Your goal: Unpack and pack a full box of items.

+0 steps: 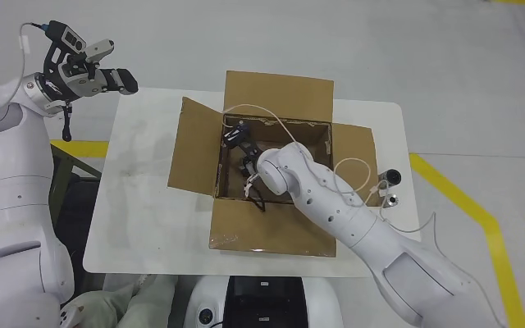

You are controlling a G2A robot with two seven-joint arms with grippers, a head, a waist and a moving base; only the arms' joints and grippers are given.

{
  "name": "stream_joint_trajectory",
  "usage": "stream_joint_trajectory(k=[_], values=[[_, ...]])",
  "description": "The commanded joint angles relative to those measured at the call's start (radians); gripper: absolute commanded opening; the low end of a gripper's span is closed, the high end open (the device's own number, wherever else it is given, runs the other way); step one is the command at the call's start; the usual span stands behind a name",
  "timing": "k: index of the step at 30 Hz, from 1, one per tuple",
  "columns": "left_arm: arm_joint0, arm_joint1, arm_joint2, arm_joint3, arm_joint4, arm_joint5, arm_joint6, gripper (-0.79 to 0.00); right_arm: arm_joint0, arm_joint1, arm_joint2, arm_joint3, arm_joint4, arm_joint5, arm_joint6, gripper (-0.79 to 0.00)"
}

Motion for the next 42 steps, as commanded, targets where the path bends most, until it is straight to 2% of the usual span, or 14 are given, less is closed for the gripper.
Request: stream_joint_trajectory(k=[1, 3, 7, 11, 15, 23, 32, 42], values=[[0.0, 0.0, 0.0, 0.0, 0.0, 0.0, 0.0, 0.0, 0.0, -0.004, 0.001, 0.007, 0.0, 0.001, -0.001, -0.508], [0.0, 0.0, 0.0, 0.0, 0.0, 0.0, 0.0, 0.0, 0.0, -0.007, 0.002, 0.014, -0.001, -0.001, -0.002, -0.468], [0.0, 0.0, 0.0, 0.0, 0.0, 0.0, 0.0, 0.0, 0.0, -0.013, 0.006, 0.02, -0.007, 0.0, 0.003, -0.456], [0.0, 0.0, 0.0, 0.0, 0.0, 0.0, 0.0, 0.0, -0.006, -0.011, 0.02, -0.013, -0.032, 0.009, 0.017, -0.409], [0.0, 0.0, 0.0, 0.0, 0.0, 0.0, 0.0, 0.0, -0.039, 0.003, 0.053, -0.098, -0.069, 0.023, 0.038, -0.314], [0.0, 0.0, 0.0, 0.0, 0.0, 0.0, 0.0, 0.0, -0.154, 0.052, 0.159, -0.349, -0.178, 0.027, 0.113, -0.219], [0.0, 0.0, 0.0, 0.0, 0.0, 0.0, 0.0, 0.0, -0.301, 0.095, 0.288, -0.618, -0.259, 0.003, 0.156, -0.185], [0.0, 0.0, 0.0, 0.0, 0.0, 0.0, 0.0, 0.0, -0.493, 0.135, 0.45, -0.848, -0.305, -0.033, 0.154, -0.169]])
